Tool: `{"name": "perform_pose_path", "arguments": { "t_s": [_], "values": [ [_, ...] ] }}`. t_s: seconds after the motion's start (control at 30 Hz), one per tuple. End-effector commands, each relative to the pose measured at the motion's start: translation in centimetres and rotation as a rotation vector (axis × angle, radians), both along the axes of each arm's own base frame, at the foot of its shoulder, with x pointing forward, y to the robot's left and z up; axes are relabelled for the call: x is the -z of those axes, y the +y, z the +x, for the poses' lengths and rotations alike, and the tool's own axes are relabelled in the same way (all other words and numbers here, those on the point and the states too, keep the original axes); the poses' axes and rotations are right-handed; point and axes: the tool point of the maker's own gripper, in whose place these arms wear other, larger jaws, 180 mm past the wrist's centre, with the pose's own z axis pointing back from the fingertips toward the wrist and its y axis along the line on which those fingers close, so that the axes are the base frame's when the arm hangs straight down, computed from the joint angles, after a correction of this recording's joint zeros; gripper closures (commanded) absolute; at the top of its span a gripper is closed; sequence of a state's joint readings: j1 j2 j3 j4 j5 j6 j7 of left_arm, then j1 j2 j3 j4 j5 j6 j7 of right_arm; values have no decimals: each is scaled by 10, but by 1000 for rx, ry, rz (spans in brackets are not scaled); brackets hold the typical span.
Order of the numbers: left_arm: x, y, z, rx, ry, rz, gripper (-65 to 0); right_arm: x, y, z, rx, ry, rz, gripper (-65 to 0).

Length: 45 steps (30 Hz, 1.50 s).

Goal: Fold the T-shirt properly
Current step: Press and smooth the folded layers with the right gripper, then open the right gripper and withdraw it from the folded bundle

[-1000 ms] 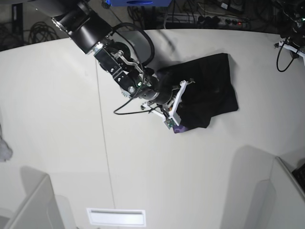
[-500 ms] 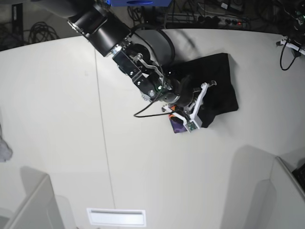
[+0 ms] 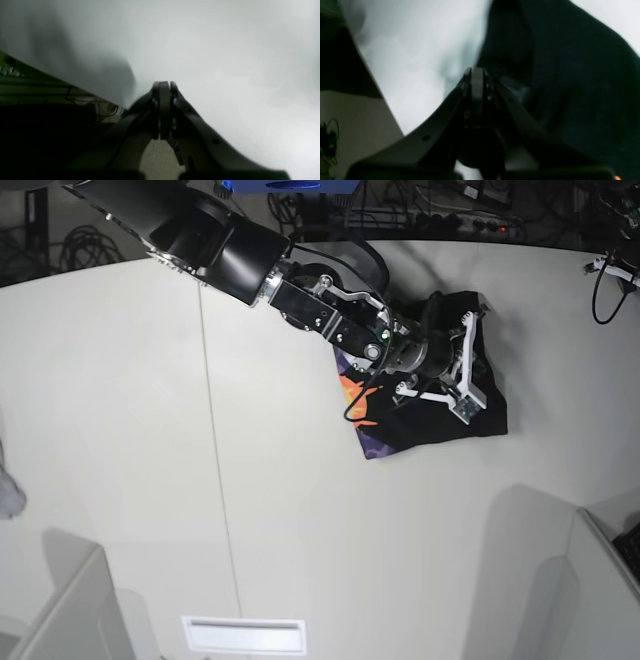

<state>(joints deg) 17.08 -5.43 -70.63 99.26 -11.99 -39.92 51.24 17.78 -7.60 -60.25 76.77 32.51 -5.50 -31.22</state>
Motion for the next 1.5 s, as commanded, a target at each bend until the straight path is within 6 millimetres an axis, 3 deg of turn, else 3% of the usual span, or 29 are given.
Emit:
{"name": "perform_pose_path", "arguments": {
  "t_s": [0.0,0.4,0.57,0.73,1.03,1.13,1.2,1.4,1.47],
  "values": [
    [-13,7,5,14,-22,38,0,-23,10,7,-9,-46,55,0],
    [-14,8,7,15,-25,41,0,5,-1,-21,-60,63,-61,0],
    [-14,8,8,15,-28,41,0,15,6,-50,-140,64,-92,0],
    [-14,8,8,15,-28,41,0,20,9,-65,-189,56,-112,0],
    [-18,6,17,17,-57,42,0,10,14,-67,-202,40,-87,0],
    [-26,2,25,30,-101,40,0,-7,16,-65,-202,15,-45,0],
    [-36,-5,34,54,-178,15,0,-16,5,-49,-155,5,-17,0],
    [-47,-33,43,110,-318,-166,-10,-32,-46,-1,43,8,53,0],
    [-48,-41,47,124,-343,-206,-148,-33,-67,10,102,6,59,0]
  ]
}}
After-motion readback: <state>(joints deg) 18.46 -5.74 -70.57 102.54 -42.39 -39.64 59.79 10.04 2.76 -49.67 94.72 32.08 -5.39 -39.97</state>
